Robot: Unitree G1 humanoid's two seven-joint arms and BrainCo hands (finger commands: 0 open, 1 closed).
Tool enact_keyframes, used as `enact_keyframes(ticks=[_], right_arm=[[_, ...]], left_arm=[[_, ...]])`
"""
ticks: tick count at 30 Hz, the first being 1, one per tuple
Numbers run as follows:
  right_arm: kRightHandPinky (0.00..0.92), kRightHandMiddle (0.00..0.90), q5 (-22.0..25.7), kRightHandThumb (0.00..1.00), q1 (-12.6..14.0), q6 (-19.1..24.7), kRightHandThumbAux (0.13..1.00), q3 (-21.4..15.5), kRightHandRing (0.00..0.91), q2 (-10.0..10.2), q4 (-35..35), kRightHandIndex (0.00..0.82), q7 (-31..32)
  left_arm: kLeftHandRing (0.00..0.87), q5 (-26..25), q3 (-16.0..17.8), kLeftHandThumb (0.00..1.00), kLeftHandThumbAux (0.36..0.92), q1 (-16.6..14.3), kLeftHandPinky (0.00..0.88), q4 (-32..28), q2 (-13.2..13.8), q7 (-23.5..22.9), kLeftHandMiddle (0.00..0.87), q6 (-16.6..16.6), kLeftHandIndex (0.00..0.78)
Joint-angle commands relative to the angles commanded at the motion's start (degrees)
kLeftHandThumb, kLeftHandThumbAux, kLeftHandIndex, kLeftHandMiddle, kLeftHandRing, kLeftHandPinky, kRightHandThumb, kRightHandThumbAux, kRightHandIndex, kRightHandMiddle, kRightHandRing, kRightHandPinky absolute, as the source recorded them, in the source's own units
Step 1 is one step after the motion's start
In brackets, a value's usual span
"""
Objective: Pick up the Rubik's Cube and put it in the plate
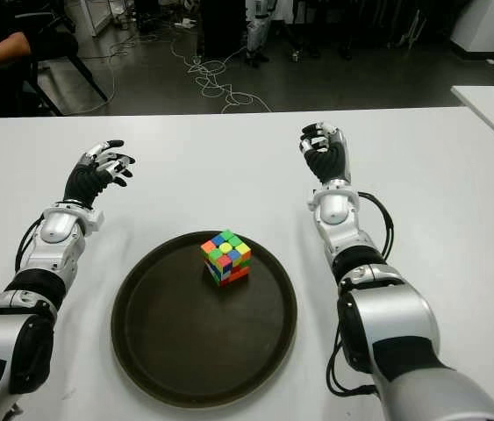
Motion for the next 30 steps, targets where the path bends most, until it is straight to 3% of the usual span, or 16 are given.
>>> enact_keyframes(ticks=[4, 7, 10, 24, 26, 30], right_arm=[[0.52, 0.428, 0.05, 0.67, 0.01, 0.01, 0.728, -0.06, 0.484, 0.05, -0.01, 0.41, -0.1], [0.515, 0.437, 0.11, 0.671, -0.04, 0.14, 0.728, -0.12, 0.486, 0.05, 0.01, 0.41, -0.12], [0.514, 0.445, 0.13, 0.671, -0.05, 0.2, 0.728, -0.14, 0.488, 0.05, 0.02, 0.41, -0.12], [0.524, 0.457, -0.1, 0.679, -0.02, 0.33, 0.728, 0.08, 0.494, 0.13, -0.01, 0.412, -0.28], [0.526, 0.461, -0.12, 0.68, -0.06, 0.57, 0.728, 0.1, 0.495, 0.15, 0.0, 0.412, -0.4], [0.528, 0.466, -0.24, 0.683, -0.1, 0.99, 0.728, 0.19, 0.496, 0.18, 0.02, 0.413, -0.76]], left_arm=[[0.481, 0.19, -0.07, 0.621, 0.631, 0.16, 0.505, -0.24, -0.09, 0.31, 0.416, -0.62, 0.222], [0.48, 0.31, -0.09, 0.833, 0.628, 0.27, 0.51, -0.56, -0.22, 0.78, 0.456, -0.91, 0.23], [0.478, 0.43, -0.09, 0.903, 0.627, 0.28, 0.516, -0.61, -0.26, 1.09, 0.47, -0.96, 0.236], [0.487, 0.15, 0.14, 0.938, 0.627, 0.4, 0.542, -0.98, -0.55, 1.69, 0.477, -0.83, 0.247], [0.492, -0.07, 0.3, 0.89, 0.647, 0.46, 0.544, -1.04, -0.65, 1.48, 0.474, -1.06, 0.333], [0.491, -0.51, 0.68, 0.84, 0.676, 0.53, 0.535, -1.07, -0.85, 1.13, 0.501, -1.29, 0.352]])
